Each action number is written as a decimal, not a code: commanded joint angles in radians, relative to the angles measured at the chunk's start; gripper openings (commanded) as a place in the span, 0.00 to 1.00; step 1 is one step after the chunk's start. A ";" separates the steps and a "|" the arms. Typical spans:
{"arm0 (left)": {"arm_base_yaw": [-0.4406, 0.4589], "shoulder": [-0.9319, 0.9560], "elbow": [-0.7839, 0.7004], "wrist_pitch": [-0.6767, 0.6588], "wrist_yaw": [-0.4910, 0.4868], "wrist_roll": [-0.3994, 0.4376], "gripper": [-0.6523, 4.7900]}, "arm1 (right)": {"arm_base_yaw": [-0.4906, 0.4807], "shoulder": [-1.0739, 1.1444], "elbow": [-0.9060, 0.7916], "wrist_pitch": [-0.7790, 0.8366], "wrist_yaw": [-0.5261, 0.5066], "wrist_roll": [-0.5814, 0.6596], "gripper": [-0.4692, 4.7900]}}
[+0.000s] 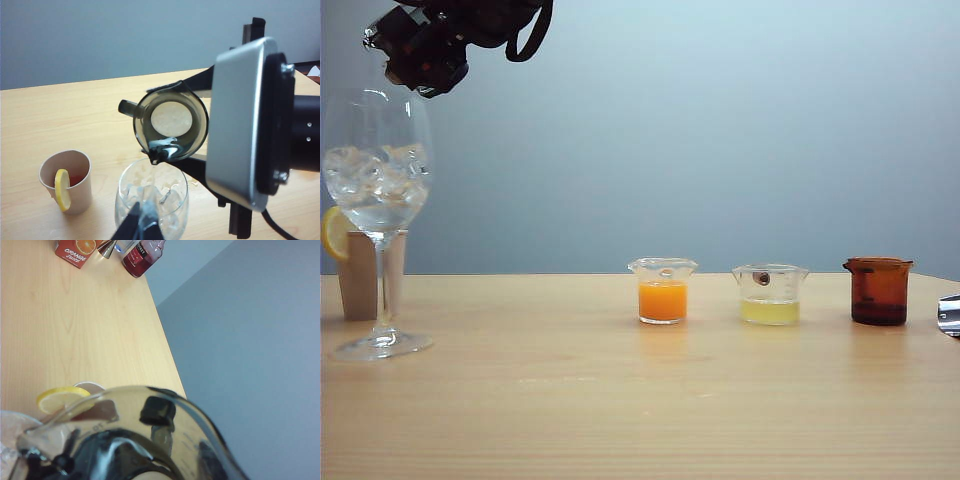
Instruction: Pick up the first measuring cup from the left, pour the coconut rum inside into the goblet, and finally put the measuring cup back in its original place.
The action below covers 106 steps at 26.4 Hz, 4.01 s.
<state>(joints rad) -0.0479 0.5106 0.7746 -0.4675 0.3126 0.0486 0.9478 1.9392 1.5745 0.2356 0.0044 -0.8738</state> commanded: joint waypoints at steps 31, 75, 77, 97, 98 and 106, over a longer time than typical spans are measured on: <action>0.000 -0.002 0.010 0.002 0.005 0.000 0.11 | 0.006 0.006 0.005 0.057 0.002 -0.171 0.09; 0.000 -0.002 0.010 -0.101 0.032 0.000 0.11 | 0.006 0.006 0.005 0.054 0.001 -0.496 0.09; 0.000 -0.002 0.010 -0.101 0.032 0.000 0.11 | 0.006 0.006 0.005 0.053 0.002 -0.496 0.09; -0.001 -0.002 0.010 -0.099 0.031 0.000 0.11 | 0.006 0.006 0.005 0.061 0.001 -0.649 0.09; -0.001 -0.002 0.010 -0.099 0.031 0.000 0.11 | 0.006 0.006 0.005 0.060 0.001 -0.649 0.09; -0.001 -0.002 0.010 -0.100 0.032 0.000 0.11 | 0.006 0.006 0.005 0.060 0.001 -0.650 0.09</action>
<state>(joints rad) -0.0483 0.5106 0.7746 -0.5770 0.3397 0.0486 0.9508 1.9511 1.5745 0.2718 0.0044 -1.5208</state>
